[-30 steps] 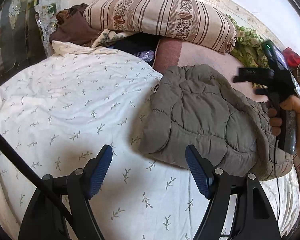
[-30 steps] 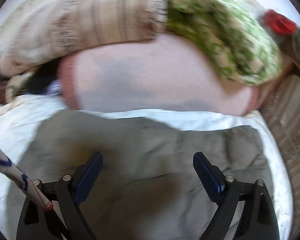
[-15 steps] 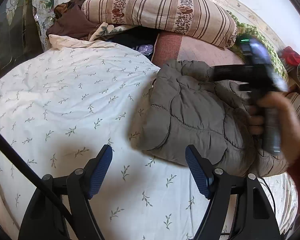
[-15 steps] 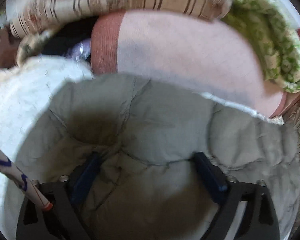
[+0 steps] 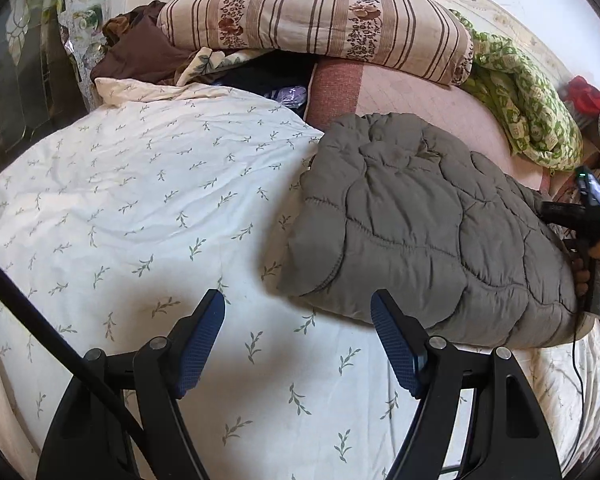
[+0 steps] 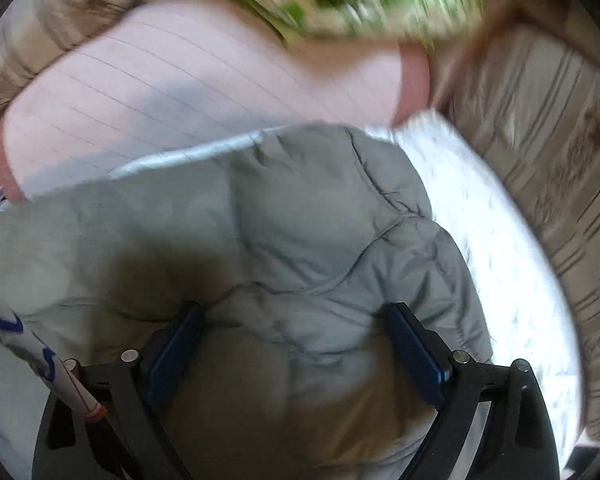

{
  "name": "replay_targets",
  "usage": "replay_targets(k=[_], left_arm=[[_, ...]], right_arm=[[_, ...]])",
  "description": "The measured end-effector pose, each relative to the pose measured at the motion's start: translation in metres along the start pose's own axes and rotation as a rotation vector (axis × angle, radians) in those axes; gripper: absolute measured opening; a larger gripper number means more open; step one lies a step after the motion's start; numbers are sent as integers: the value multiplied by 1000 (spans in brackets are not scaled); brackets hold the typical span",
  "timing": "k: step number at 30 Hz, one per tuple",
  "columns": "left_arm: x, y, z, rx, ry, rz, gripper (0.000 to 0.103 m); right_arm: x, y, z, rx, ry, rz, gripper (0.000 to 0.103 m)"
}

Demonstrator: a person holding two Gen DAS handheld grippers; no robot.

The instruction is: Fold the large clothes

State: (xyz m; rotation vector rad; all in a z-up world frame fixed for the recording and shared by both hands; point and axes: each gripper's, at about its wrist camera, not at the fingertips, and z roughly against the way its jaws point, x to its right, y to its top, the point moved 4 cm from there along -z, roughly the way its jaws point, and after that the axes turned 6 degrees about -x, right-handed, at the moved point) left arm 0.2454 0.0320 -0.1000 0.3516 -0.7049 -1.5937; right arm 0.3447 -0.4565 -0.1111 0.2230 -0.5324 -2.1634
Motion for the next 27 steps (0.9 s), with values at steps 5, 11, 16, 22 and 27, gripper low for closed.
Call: replay_targets(k=[5,11,16,22,27], left_arm=[[-14,3,13,19,14,41,75],[-35,20,13,-16,-4,135,75],[-24,36,-23,-145,-127,110,75],[11,29,-68,-323,-191,22,63],[28,13,-52,-312,-123,-63,61]], right_arm=[[16,-14,49,86,89,51,95],[72,-84,110,67,248,111,95],[135,-144,106,10,345,36,95],[149,-177,55,-134,515,-120,52],[133,-161,25,-206,529,-129,31]])
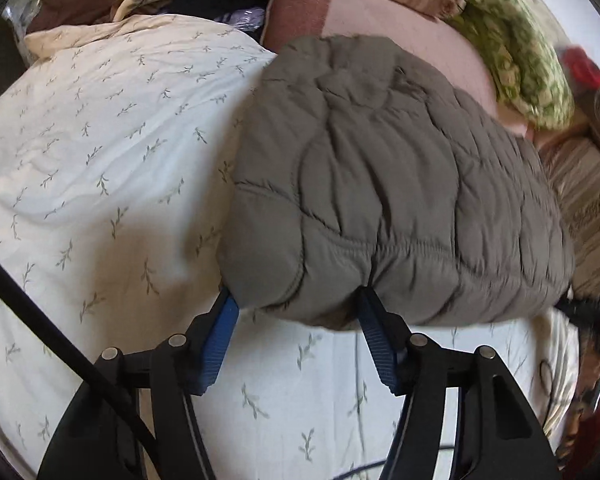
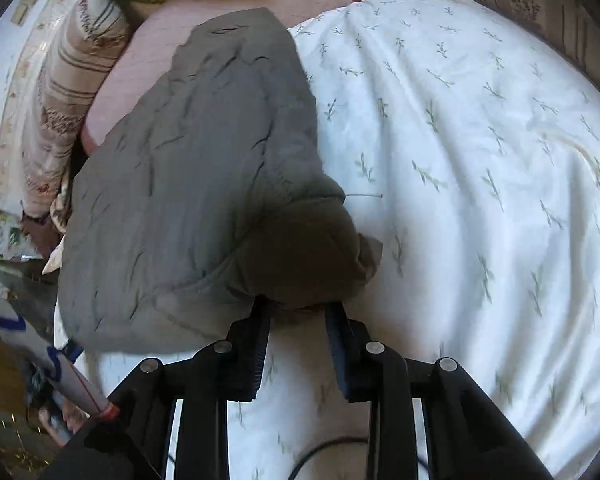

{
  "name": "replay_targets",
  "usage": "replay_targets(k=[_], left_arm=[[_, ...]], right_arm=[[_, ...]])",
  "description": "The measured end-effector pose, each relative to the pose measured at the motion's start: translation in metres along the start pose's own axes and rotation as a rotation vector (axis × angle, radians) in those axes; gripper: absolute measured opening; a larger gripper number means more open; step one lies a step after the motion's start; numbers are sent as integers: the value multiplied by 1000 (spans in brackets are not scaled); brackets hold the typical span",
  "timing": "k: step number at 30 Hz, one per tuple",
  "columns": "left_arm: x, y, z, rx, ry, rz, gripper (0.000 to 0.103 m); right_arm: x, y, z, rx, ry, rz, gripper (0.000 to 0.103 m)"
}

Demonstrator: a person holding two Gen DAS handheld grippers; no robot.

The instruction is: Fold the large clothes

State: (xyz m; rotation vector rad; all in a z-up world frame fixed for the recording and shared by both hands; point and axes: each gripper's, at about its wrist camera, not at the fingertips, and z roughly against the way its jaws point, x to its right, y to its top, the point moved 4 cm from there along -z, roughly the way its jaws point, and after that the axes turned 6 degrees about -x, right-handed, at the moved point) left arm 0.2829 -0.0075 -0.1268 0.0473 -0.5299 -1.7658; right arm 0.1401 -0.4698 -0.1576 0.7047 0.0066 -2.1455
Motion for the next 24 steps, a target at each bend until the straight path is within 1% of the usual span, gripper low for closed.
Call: replay_targets(k=[3,5,6,7,9,11,13,14,16,17,18,19,20,23,24], left_arm=[[6,-7,-3,-18,49,-23,61],[5,-6,-1,-17,71,-8,61],[4,-6,4,-11,72,8,61],[2,-6,12,4,71,26,61],[0,-8,34,47,67,51,61],[0,-15,68,113,72,57,61],[1,-28,109,195,74,52,61],[2,-35,128,228,81,50,61],[3,-48,170,301,114,48,61],[1,-55,192,341,134,48,61],[-1,-61,215,381,157,47,61],[-5,-66,232,412,174,49,63],[-9,-71,252,447,195,53,66],[-27,-89,316,555,270,83,68],[-35,-98,342,592,298,98,69]], right_arm=[[1,11,-3,19,-25,-9,31],[3,14,-3,23,-28,-14,33],[3,11,-1,28,-30,-17,37],[5,7,2,32,-38,-17,42],[8,-7,11,35,-49,-11,46],[11,-18,27,45,-27,-6,48],[15,-33,51,74,-9,3,51],[16,-43,72,102,4,10,53],[18,-56,107,151,24,16,61],[20,-66,133,195,29,24,63],[21,-73,151,225,25,31,67],[22,-84,179,271,10,43,70],[22,-90,198,301,-2,53,71],[20,-116,266,400,-54,94,76],[19,-124,292,440,-76,108,80]])
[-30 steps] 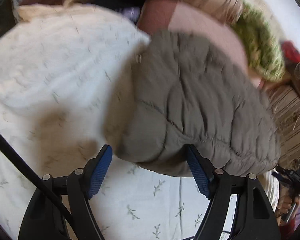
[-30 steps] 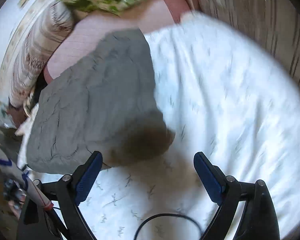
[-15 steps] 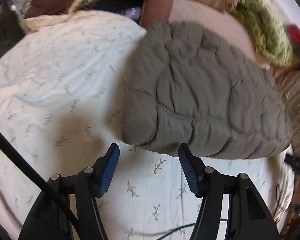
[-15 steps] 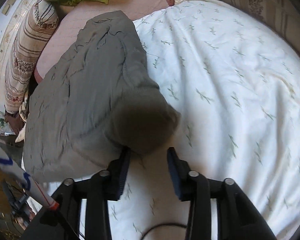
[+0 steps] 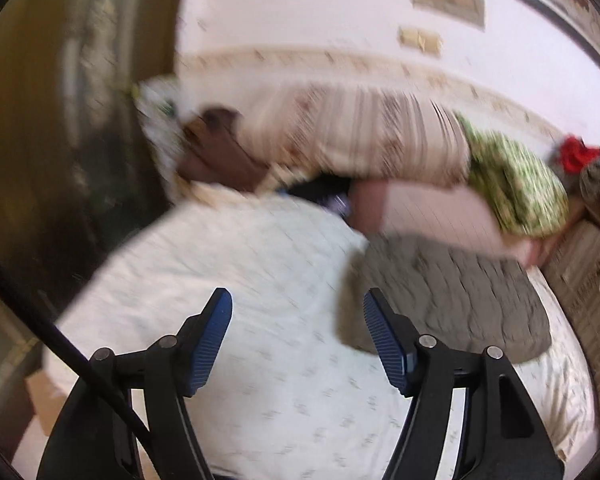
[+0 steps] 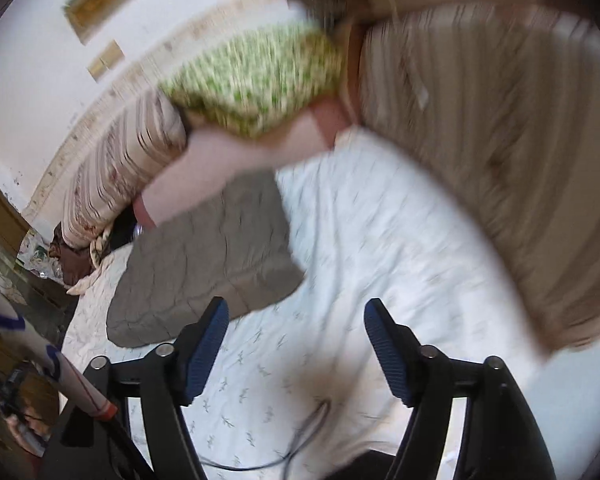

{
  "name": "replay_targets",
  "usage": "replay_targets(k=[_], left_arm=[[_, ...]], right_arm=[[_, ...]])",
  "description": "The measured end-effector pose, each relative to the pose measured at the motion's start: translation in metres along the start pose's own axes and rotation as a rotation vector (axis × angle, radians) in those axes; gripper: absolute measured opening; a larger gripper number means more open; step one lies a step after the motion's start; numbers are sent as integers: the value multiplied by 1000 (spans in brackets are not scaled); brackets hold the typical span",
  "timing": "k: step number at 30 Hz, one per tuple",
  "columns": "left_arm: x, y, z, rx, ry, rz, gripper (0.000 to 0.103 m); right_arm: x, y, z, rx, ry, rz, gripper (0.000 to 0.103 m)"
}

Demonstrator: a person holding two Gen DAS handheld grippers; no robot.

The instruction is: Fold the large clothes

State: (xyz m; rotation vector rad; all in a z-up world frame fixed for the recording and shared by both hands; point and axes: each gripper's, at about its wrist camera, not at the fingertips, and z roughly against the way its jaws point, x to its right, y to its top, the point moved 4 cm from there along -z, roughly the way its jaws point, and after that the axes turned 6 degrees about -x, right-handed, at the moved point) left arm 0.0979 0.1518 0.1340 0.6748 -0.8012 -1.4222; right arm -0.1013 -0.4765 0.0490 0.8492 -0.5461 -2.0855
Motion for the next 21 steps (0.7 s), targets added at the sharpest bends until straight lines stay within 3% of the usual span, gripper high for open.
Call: replay_targets(k=[5,6,8,11,14,17,21], left_arm=[[-54,20,75,87,132,39,75],[-62,20,89,99,160,47,76],[-74,17,109,117,201,59,87],[-79,1,120,134,251,63,91],[-66,-26,108,121,264,47,91],[-40,-55,86,111,293,28,91],[-1,-86,50,52,266,14,91]], right_arm=[[10,2,116,162,-112,56,87],[13,2,133,181,-132,62,88],[20,0,167,215,-184,72,90],[26,-8,196,253,-244,94,95],[26,-24,187,273,-271,112,97],[21,-48,139,214,-295,123,97],[-1,-85,68,126,-292,195,97]])
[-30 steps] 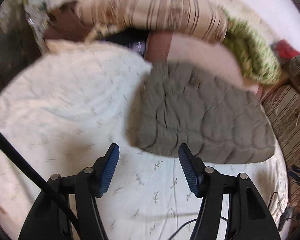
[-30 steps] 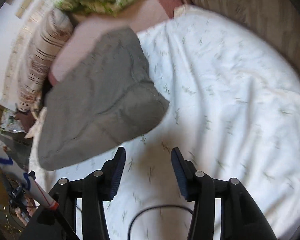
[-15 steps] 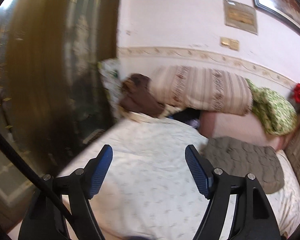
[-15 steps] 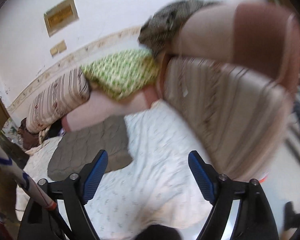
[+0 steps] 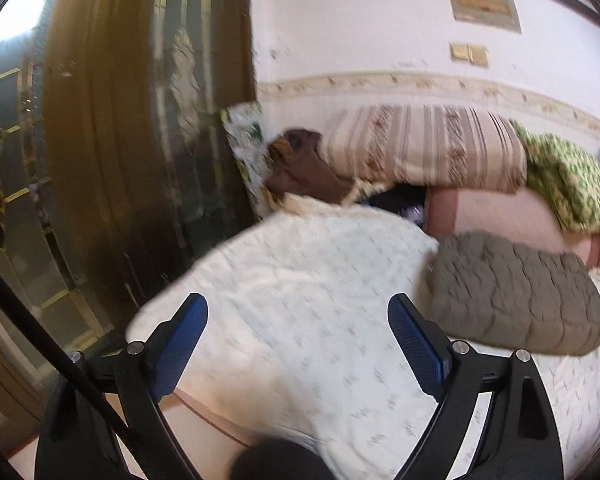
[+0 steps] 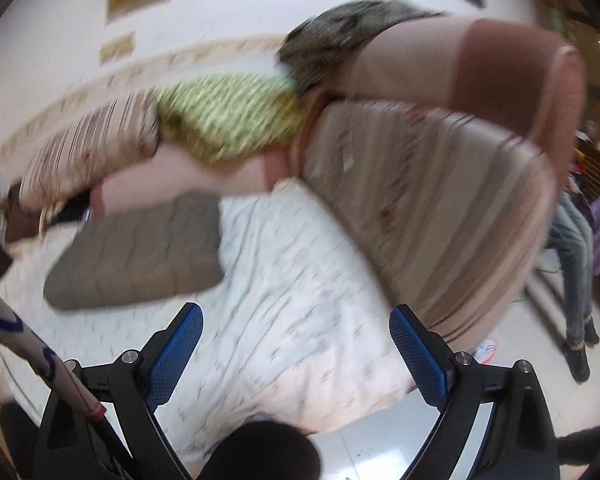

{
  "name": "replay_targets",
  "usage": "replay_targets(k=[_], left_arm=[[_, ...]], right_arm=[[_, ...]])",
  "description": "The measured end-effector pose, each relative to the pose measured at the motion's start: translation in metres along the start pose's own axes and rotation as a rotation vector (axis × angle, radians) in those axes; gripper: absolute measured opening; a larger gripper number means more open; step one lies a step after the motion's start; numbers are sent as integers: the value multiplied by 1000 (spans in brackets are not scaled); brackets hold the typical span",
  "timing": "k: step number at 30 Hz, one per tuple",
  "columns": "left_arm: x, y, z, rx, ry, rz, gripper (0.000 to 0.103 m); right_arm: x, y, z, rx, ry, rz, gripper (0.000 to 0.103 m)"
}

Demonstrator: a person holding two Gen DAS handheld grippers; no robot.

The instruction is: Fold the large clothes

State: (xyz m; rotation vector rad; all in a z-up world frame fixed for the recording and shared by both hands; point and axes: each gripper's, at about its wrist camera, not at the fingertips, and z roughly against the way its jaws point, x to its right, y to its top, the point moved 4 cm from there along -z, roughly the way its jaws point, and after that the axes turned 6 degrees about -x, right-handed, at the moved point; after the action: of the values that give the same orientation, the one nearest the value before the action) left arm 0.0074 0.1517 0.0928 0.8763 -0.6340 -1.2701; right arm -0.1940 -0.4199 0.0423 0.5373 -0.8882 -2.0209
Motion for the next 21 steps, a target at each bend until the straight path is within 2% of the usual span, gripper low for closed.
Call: replay_targets(k=[4,10,14,18,21], left_arm=[[44,-16,-14,-33,-36,-41,91],[98,-20,-11,18,-57,-151,91],[117,-20,-12,13,-99,-164,91],[124,-27,-17,-52,-142,-129,91],[127,-38,-23,-101,-151,-125,91]], right_arm=[[-51,-25,-46,-54,74,50,97],[-122,-34,-85,-100,225,64,97],[-165,-36,-101,-102,235,115,97],[-196,-40,-108,-94,224,149,97],[-206,-44,-112,-100,249,116,97]])
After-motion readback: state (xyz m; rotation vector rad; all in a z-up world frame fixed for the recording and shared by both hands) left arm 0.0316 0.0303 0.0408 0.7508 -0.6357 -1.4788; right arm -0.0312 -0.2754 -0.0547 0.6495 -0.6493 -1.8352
